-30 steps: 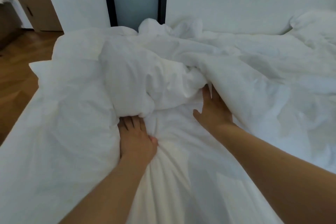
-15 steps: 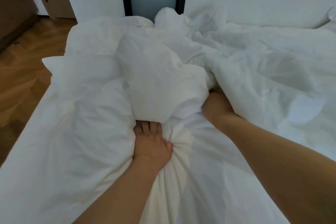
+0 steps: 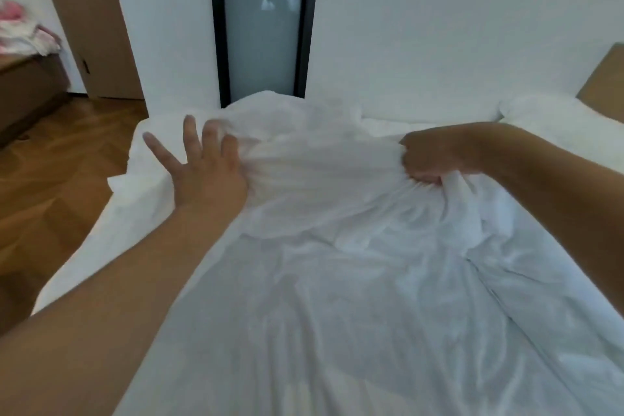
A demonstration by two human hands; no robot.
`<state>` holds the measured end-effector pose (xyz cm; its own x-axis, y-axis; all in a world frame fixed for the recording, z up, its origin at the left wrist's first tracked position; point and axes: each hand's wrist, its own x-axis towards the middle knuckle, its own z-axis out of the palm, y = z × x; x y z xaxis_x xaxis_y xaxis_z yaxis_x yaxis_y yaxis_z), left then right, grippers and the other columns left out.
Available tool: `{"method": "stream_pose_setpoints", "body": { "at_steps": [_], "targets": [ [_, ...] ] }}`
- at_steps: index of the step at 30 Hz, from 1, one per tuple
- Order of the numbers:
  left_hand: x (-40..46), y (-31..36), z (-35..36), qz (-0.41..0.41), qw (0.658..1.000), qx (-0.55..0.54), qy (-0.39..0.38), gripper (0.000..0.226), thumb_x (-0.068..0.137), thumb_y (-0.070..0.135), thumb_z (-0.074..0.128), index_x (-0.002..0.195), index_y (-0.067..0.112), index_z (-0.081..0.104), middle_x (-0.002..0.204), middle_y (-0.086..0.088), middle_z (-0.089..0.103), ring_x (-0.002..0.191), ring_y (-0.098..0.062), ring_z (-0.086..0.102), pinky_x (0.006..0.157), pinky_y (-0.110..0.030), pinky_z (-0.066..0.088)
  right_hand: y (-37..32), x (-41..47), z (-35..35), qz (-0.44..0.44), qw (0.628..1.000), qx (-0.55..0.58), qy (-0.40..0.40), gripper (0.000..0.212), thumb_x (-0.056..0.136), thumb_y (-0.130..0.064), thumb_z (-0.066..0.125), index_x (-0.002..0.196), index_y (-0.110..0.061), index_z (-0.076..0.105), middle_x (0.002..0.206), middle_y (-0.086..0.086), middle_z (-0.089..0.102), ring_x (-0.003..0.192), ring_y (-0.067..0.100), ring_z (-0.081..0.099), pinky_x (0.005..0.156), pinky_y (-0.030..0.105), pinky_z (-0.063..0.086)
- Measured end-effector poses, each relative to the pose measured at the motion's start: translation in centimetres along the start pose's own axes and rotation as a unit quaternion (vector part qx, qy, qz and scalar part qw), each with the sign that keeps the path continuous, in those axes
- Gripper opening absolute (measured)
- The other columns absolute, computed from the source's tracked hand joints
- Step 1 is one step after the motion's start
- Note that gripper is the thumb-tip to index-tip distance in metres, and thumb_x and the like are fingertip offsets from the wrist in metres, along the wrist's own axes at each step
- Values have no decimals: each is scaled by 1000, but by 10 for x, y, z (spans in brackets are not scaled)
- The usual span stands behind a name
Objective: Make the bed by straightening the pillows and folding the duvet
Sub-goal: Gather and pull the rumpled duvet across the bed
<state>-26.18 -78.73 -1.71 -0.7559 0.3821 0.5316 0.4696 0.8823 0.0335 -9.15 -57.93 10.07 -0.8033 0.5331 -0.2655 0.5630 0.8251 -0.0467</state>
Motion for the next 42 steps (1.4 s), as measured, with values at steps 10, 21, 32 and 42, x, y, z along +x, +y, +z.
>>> {"method": "stream_pose_setpoints", "body": {
  "at_steps": [10, 21, 32, 42],
  "targets": [
    [-87, 68, -40, 184, 980, -73, 16, 76, 71, 51, 62, 134, 12, 45, 137, -21, 43, 122, -42, 45, 106, -58, 32, 17, -62, -59, -31, 993, 110, 31, 22, 81, -3, 47, 63, -15, 46, 61, 2, 44, 53, 16, 38, 44, 22, 35],
    [7, 64, -176, 82, 919, -350, -163, 11, 75, 12, 45, 69, 17, 54, 65, 2, 53, 61, -19, 50, 60, -24, 40, 26, -36, 33, 36, 884, -38, 465, 23, 82, -13, 49, 103, -5, 55, 99, 18, 56, 87, 38, 56, 67, 37, 32],
    [-103, 18, 21, 197, 954, -109, -195, 50, 85, 39, 27, 114, 9, 55, 101, -10, 65, 88, -30, 64, 72, -34, 49, 2, -61, 190, -129, 977, -47, 166, 59, 84, -50, 43, 133, -16, 39, 130, 7, 52, 121, 29, 48, 104, 35, 35],
    [-166, 3, 46, 76, 914, -260, -302, 75, 69, 61, 30, 122, 15, 58, 118, -8, 59, 116, -31, 54, 97, -43, 43, 5, -77, 260, -226, 908, 114, 334, 52, 81, -55, 52, 110, -14, 61, 116, 3, 54, 111, 26, 50, 105, 41, 31]
  ]
}}
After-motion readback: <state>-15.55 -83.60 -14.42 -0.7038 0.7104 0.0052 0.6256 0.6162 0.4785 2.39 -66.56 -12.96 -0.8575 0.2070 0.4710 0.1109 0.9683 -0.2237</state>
